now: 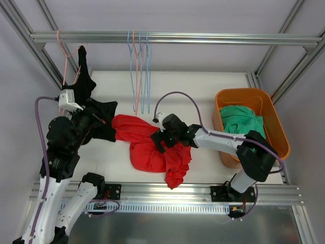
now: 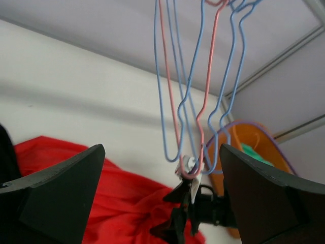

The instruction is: Remove the tank top from the hanger

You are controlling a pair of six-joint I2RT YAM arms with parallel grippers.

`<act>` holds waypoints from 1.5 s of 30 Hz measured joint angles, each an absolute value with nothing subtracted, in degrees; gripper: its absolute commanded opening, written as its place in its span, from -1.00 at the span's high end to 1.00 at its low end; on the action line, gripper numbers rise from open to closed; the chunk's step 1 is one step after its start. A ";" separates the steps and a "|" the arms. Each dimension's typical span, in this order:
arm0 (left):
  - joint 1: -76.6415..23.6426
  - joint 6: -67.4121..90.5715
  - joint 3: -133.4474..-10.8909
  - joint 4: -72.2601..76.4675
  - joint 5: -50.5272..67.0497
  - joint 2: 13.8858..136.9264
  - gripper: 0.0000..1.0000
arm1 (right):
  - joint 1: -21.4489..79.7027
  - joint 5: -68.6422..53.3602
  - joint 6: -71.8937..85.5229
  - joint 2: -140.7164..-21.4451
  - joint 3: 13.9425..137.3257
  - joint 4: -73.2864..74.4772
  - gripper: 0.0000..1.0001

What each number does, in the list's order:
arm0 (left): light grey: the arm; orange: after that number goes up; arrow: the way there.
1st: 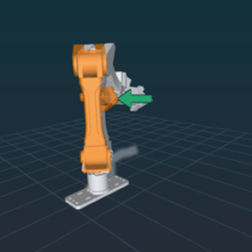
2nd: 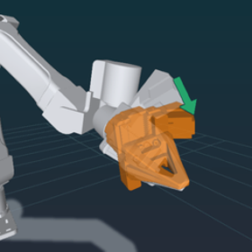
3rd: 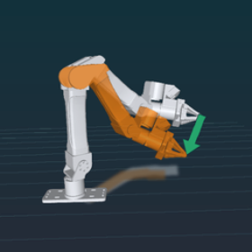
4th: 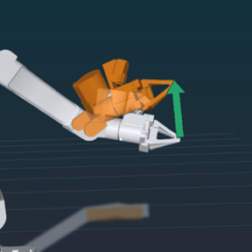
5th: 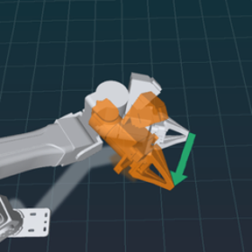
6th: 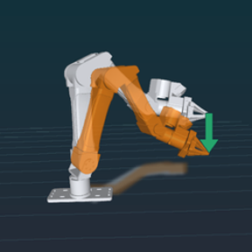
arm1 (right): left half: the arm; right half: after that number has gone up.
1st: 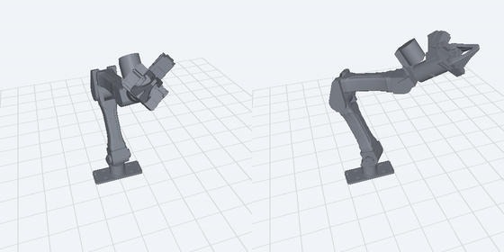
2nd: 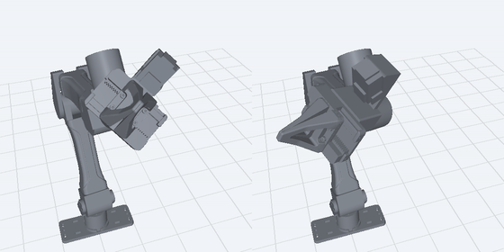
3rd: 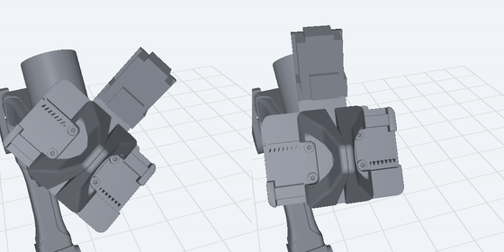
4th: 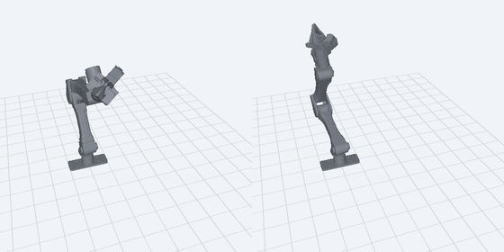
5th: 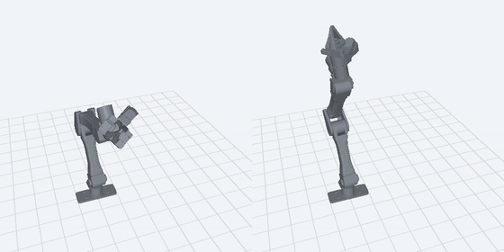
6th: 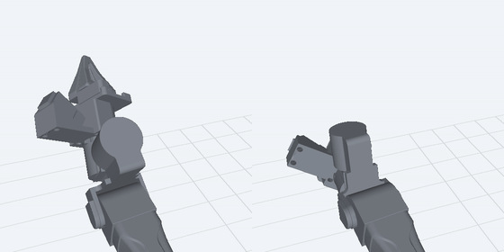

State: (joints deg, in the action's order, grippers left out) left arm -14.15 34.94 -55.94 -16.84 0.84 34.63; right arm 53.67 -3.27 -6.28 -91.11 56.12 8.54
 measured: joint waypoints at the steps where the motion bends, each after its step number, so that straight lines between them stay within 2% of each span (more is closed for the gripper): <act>1: -14.15 33.06 -55.27 -18.48 0.75 32.64 -0.97 | 54.06 -1.93 -6.37 -92.82 56.34 7.29 -0.99; 6: -14.15 24.40 -52.58 -25.02 0.95 28.05 -0.98 | 54.52 3.18 -6.76 -100.64 57.28 3.95 -0.99; 7: -14.15 22.98 -51.79 -26.17 0.91 27.27 -0.97 | 54.76 4.84 -7.07 -101.71 57.82 3.18 -0.83; 8: -14.15 21.56 -50.61 -26.98 0.58 26.28 -0.97 | 55.11 5.93 -7.29 -102.24 58.35 2.55 -0.63; 9: -14.15 20.78 -49.65 -27.51 0.14 25.36 -0.97 | 55.48 7.14 -7.33 -102.76 58.52 1.85 -0.26; 10: -14.15 19.86 -48.56 -28.34 -0.54 24.14 -0.97 | 55.92 8.40 -6.85 -102.85 58.39 0.97 0.52; 11: -14.15 19.14 -47.57 -29.10 -0.99 23.00 -0.97 | 56.47 9.98 -6.70 -102.83 58.08 0.21 0.85; 12: -14.15 18.55 -46.74 -29.56 -1.41 21.96 -0.97 | 57.04 11.53 -6.07 -102.76 57.45 -0.84 0.98; 18: -14.15 16.75 -44.51 -30.52 -3.57 19.46 -0.97 | 58.61 19.20 -2.13 -93.89 46.72 -5.21 0.99; 22: -14.15 16.71 -44.14 -30.65 -4.89 18.94 -0.97 | 58.50 23.18 -0.43 -77.19 39.86 -2.17 0.99; 27: -14.15 16.99 -43.97 -30.81 -8.38 15.33 -0.97 | 58.22 26.11 -1.13 -56.34 41.01 -0.01 0.99; 34: -14.15 17.47 -43.18 -30.81 -14.24 10.83 -0.97 | 58.00 27.90 -7.31 -49.17 55.51 9.54 0.99; 41: -14.15 17.58 -43.13 -30.81 -15.59 10.37 -0.97 | 56.99 36.51 -18.44 -51.37 77.60 19.86 0.99; 45: -14.15 17.58 -43.11 -30.81 -15.57 10.37 -0.97 | 52.80 42.04 -24.29 -53.04 88.18 23.03 0.99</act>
